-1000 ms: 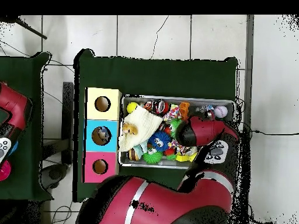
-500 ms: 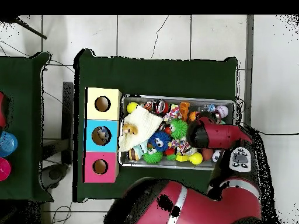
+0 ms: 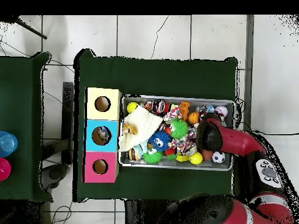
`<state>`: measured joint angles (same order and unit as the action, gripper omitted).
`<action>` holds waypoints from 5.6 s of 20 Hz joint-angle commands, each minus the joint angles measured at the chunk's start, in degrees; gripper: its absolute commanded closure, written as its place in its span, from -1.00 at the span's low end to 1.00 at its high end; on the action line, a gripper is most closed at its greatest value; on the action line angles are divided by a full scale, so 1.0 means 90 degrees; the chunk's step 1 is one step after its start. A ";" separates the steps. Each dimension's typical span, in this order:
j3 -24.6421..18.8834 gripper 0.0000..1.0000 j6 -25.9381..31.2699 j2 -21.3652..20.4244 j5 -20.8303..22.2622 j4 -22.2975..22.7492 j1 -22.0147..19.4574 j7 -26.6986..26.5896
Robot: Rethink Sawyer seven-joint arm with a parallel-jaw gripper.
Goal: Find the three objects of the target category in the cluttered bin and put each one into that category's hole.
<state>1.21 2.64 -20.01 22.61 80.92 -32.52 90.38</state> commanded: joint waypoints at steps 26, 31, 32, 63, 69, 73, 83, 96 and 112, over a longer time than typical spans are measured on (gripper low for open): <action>-0.1186 -1.00 0.0470 0.0719 -0.0022 0.0109 -0.0541 0.0492; -0.1168 -1.00 0.0538 0.0767 0.0072 0.0026 -0.0534 0.0352; -0.1195 -1.00 0.0531 0.0781 0.0073 0.0023 -0.0561 0.0348; -0.1693 1.00 0.0908 0.1179 0.0172 -0.0257 -0.0988 0.0007; -0.1709 1.00 0.0919 0.1157 0.0182 -0.0245 -0.0989 -0.0007; -0.1696 -1.00 0.0896 0.1147 0.0188 -0.0228 -0.0991 0.0010; -0.1632 -1.00 0.1069 0.1087 0.0175 -0.0251 -0.0887 -0.0027; -0.0401 -1.00 0.1594 0.1050 -0.0037 -0.0614 0.0181 0.0518; 0.0411 -1.00 0.2401 0.1045 -0.0756 -0.0689 0.0822 0.0975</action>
<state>4.12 14.51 -15.06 18.30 73.46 -25.78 90.38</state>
